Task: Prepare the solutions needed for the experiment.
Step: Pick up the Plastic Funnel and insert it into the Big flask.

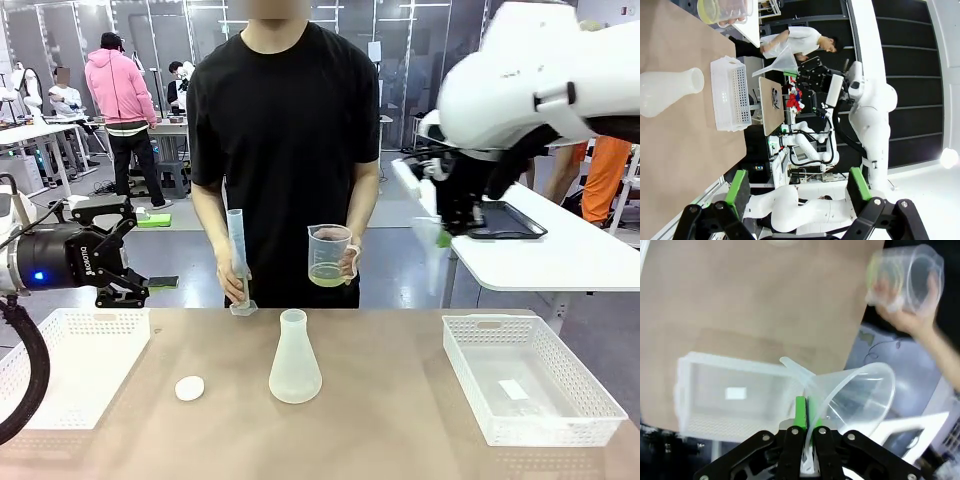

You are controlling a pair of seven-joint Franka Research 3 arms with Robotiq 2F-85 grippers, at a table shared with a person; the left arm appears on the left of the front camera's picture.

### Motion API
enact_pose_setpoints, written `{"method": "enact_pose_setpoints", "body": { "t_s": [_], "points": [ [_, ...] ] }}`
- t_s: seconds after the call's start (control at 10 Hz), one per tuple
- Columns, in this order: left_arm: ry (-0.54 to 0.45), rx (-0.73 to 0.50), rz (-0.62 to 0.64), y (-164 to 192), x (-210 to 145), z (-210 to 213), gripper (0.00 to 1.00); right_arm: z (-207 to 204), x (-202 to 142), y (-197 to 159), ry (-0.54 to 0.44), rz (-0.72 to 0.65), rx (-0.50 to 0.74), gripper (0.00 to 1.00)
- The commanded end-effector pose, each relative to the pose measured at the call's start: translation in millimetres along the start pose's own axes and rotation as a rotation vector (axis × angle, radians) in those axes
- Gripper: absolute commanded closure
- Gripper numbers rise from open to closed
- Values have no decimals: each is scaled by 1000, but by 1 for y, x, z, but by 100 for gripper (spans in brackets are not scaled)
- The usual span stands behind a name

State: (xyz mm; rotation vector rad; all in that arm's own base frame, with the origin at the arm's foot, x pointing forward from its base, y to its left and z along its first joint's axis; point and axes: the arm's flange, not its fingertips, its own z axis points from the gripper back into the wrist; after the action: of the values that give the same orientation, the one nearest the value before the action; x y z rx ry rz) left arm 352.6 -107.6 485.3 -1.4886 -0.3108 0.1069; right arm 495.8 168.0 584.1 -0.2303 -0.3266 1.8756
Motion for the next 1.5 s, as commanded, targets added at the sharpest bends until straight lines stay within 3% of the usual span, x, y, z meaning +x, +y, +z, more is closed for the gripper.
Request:
{"method": "enact_pose_setpoints", "body": {
  "t_s": [0.0,0.2,0.6,1.4],
  "points": [
    [-7,-25,21,-3,-2,-2,0,-9,31,-8,-42,206,-90,96],
    [-7,-25,21,-3,-2,-2,0,-11,67,-16,-101,313,-176,96],
    [-7,-25,21,-3,-2,-2,0,-14,112,-4,-223,432,-214,96],
    [-7,-25,21,-3,-2,-2,0,-53,165,16,-283,573,-253,96]
  ]
}}
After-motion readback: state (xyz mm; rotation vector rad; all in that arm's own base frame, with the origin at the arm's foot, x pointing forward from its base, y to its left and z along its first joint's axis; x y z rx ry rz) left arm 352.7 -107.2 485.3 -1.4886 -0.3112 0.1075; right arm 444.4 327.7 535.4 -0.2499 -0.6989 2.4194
